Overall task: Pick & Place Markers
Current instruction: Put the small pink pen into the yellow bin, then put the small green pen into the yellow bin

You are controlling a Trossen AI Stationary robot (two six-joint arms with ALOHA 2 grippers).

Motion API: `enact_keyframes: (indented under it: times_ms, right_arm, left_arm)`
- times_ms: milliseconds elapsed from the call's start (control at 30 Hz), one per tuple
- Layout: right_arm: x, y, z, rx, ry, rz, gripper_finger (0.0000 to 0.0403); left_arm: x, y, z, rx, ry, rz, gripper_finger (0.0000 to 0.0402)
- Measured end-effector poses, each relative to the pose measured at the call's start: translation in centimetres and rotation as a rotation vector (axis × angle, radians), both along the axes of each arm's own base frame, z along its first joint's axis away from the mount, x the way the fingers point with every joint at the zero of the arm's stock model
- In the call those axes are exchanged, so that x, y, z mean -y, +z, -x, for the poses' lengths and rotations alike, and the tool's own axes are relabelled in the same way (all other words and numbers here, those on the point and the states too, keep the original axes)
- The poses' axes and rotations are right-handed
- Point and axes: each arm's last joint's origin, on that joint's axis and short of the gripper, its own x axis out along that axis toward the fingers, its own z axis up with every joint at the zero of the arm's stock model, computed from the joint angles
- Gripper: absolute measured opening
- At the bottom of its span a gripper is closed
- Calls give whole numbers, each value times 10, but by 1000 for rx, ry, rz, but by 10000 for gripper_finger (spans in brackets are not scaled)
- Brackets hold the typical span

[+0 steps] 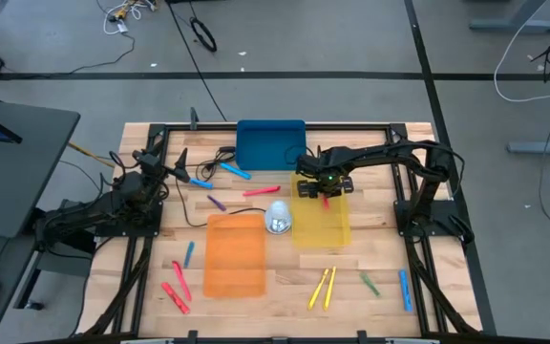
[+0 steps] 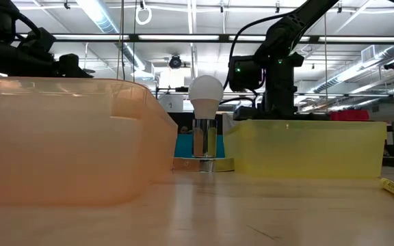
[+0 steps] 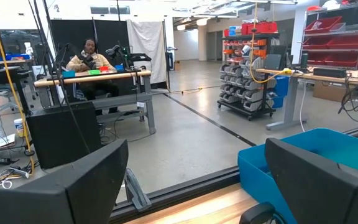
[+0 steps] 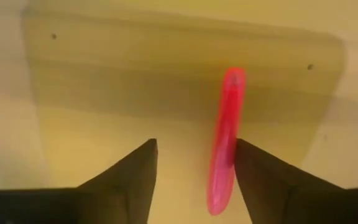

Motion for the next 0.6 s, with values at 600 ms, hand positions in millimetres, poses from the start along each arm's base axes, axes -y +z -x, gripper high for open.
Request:
enact_keyframes:
  times_ms: [600]
  right_arm:
    - [-2,24,6,48,33,67,204]
  left_arm:
    - [0,0,0,0,0,0,383]
